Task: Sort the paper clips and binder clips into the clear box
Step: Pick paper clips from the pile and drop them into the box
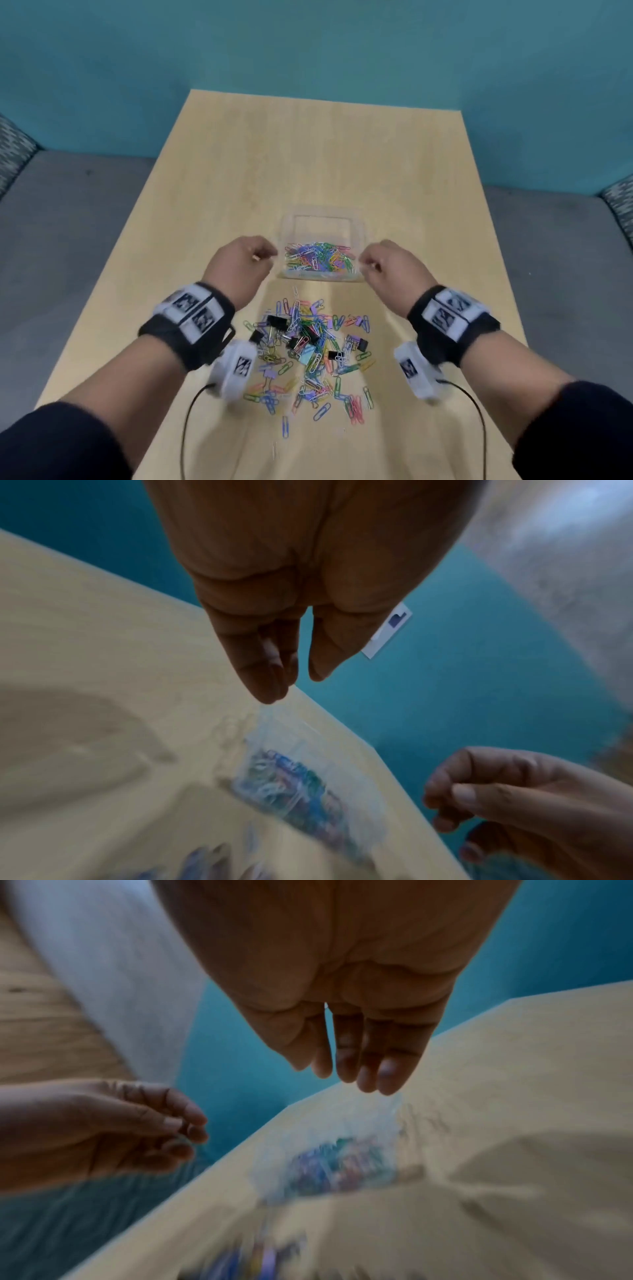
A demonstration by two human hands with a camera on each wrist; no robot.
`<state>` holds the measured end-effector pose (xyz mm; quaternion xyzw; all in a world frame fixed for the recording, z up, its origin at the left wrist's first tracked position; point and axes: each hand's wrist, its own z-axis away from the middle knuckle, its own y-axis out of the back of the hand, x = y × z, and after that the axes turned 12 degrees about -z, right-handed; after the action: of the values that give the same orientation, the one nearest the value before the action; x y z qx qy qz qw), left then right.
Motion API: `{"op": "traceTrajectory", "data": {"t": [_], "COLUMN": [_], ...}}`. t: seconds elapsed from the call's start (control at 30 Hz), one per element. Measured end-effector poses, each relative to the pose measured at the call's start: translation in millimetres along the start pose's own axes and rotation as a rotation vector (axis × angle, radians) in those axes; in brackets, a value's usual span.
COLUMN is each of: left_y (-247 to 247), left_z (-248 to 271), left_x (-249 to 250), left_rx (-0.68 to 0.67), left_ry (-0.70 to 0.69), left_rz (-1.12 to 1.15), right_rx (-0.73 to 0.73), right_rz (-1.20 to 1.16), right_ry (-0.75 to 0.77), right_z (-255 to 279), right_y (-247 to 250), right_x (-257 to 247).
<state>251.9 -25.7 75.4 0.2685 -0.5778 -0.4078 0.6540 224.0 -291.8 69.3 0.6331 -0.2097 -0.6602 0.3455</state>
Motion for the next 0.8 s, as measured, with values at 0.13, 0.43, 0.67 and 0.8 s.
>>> {"op": "traceTrajectory", "data": {"t": [0.13,0.43,0.67,0.8], "left_y": [-20,-108,-103,-99], "left_z": [107,213,202,203], "left_x": [-36,-67,-59,-71], "left_rx": [-0.071,-0.343,-0.041,-0.045], "left_ry": [-0.366,-0.667,-0.199,-0.016], "left_rz": [-0.386,-0.702,-0.450,-0.352], "right_rx": [-0.393,-0.499,-0.352,-0.262], "right_rz": [0.399,0.565,0.308,0.170], "right_ry": [0.218,0.377,0.171,-0.205], "right_z": [104,170,169,184], "right_y": [-25,-77,-98,-102], "right_x": [21,28,6,7]}}
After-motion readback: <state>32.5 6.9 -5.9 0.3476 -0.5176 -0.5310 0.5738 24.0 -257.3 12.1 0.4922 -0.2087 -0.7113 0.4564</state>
